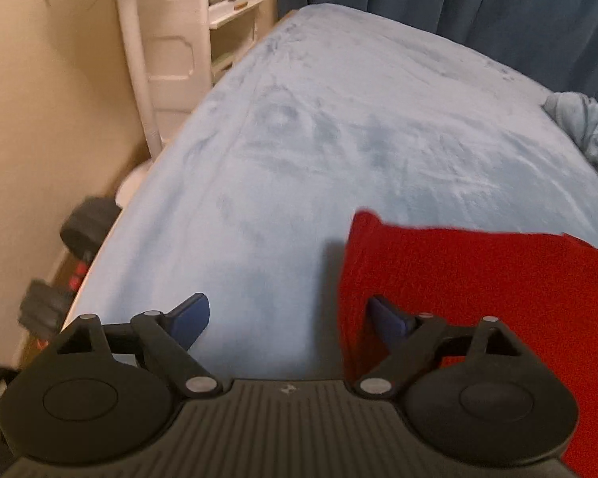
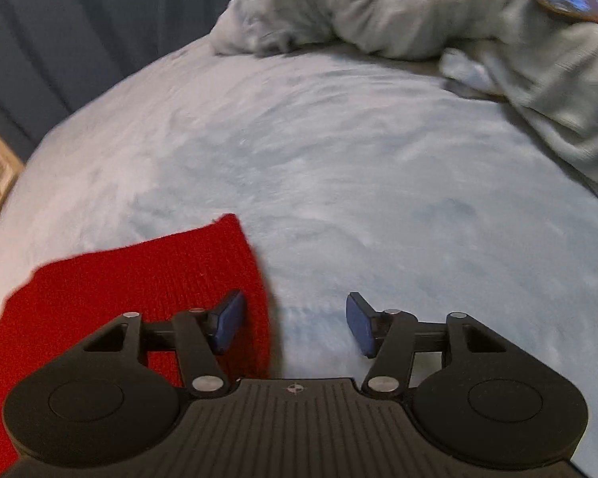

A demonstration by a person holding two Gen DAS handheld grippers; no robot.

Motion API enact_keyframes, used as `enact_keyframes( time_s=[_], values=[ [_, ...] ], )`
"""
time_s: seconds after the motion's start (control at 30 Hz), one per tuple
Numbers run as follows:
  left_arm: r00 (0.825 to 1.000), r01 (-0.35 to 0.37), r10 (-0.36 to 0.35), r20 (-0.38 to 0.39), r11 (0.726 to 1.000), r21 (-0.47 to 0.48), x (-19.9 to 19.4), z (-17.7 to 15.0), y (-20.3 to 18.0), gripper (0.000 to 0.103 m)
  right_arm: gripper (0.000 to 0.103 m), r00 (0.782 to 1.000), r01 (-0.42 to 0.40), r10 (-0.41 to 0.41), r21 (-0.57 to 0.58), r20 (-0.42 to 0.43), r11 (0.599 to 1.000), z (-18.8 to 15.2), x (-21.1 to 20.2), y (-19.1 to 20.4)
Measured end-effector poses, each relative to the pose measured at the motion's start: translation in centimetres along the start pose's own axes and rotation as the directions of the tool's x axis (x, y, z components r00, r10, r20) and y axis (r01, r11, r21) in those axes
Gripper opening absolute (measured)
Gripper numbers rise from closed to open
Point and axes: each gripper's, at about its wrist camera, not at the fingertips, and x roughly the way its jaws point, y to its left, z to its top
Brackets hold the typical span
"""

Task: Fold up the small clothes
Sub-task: 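Release the hem and pat the folded cardigan flat with both tools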

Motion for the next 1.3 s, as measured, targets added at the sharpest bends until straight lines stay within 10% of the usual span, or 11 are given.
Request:
enact_keyframes(
  time_s=[0.23,0.67,0.93,1.3],
  values=[
    [0.994,0.111,-0.111,0.011,0.994,-0.007,-7.3,-6.2,1.5,0.096,0.065,0.995,-0.074,0.076,-0.034,0.068,0.997,-6.1,-8.7,-1.8],
    [0.997,-0.01,0.009,-0.072,1.0,-0.019,-15.4,-16.3,-1.5,0.101,0.065,0.984,-0.175,0.169,-0.135,-0.057,0.975,-14.7,-18.4,1.0],
    [1.0,0.02,-0.023,0.021,0.993,0.114,-24.5,-20.2,-5.5,0.102,0.07,0.97,-0.211,0.242,-0.412,0.025,0.887,-19.0,-26.6,5.2],
    [0.989,0.021,-0.05,0.14,0.979,0.203,-33.6,-23.3,-7.6,0.102,0.071,0.944,-0.237,0.314,-0.454,0.103,0.859,-22.0,-34.2,4.4]
  ],
)
